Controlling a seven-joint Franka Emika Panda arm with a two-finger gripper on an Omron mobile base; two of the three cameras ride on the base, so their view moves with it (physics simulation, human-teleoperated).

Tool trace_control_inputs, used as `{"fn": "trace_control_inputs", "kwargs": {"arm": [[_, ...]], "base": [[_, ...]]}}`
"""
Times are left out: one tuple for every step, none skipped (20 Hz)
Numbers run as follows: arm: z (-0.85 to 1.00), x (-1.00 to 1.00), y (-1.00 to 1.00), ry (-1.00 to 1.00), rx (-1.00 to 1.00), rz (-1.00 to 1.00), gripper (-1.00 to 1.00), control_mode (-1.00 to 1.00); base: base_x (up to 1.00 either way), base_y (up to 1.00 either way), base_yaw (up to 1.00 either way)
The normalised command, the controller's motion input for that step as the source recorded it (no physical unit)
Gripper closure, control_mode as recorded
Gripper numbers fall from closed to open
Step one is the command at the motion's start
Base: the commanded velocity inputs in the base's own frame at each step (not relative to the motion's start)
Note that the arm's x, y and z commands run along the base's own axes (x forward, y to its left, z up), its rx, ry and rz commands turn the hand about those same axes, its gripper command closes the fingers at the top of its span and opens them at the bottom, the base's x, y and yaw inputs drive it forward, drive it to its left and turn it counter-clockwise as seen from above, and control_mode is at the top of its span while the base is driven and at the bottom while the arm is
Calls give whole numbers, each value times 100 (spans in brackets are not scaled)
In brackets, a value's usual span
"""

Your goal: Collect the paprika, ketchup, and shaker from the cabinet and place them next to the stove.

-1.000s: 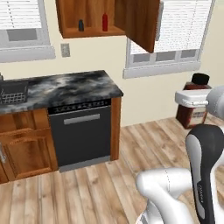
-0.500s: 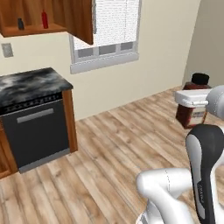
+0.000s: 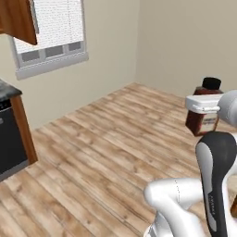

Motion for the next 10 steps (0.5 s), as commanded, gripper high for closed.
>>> {"fn": "trace_control_inputs", "kwargs": {"arm": [[0,0,0,0,0,0,100,100],[0,0,0,0,0,0,100,100],[0,0,0,0,0,0,100,100],[0,0,0,0,0,0,100,100],[0,0,0,0,0,0,100,100],[0,0,0,0,0,0,100,100],[0,0,0,0,0,0,100,100],[0,0,0,0,0,0,100,100],[0,0,0,0,0,0,100,100],[0,0,0,0,0,0,100,100]], "base": [[-79,-29,-44],[-77,-33,-44],[-73,-35,-45],[-73,-35,-45],[-72,-38,-44],[-70,-39,-44],[-69,-39,-44],[-60,-40,-42],[-59,-41,-41],[-61,-44,-41]]}}
